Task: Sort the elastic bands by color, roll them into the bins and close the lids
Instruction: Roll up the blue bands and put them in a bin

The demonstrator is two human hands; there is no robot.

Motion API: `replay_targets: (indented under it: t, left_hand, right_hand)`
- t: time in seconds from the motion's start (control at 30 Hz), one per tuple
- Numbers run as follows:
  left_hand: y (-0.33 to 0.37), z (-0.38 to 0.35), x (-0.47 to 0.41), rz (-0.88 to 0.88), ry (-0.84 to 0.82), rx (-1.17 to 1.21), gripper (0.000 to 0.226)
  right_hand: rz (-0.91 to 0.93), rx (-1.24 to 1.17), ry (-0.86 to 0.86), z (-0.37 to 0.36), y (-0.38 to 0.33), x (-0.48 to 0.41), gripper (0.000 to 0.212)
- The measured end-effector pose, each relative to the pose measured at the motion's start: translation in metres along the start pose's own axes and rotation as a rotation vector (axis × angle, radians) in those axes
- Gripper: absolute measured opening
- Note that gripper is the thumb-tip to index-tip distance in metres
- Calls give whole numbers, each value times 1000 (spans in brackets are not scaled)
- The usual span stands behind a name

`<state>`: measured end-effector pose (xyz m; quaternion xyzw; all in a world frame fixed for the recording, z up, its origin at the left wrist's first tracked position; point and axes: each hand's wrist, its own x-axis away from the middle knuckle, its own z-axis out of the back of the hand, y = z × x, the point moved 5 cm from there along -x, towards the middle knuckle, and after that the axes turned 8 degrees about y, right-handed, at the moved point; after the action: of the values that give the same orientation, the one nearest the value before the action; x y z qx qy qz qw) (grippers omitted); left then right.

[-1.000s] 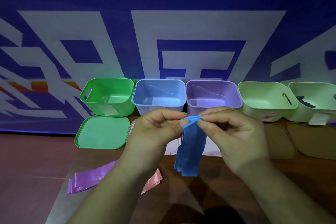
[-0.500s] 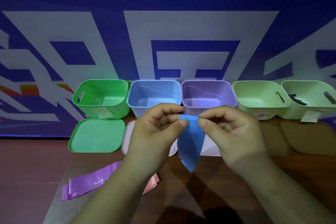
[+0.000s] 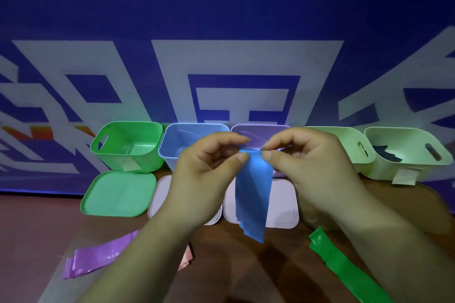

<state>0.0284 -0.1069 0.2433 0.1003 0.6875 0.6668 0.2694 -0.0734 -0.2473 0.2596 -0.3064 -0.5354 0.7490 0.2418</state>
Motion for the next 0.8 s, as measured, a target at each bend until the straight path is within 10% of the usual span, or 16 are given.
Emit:
replay_targets:
  t: [0.8]
  left_hand:
    - [16, 30, 2, 220, 66, -15, 23]
  right_hand:
    - [102, 253, -248, -21, -28, -2, 20]
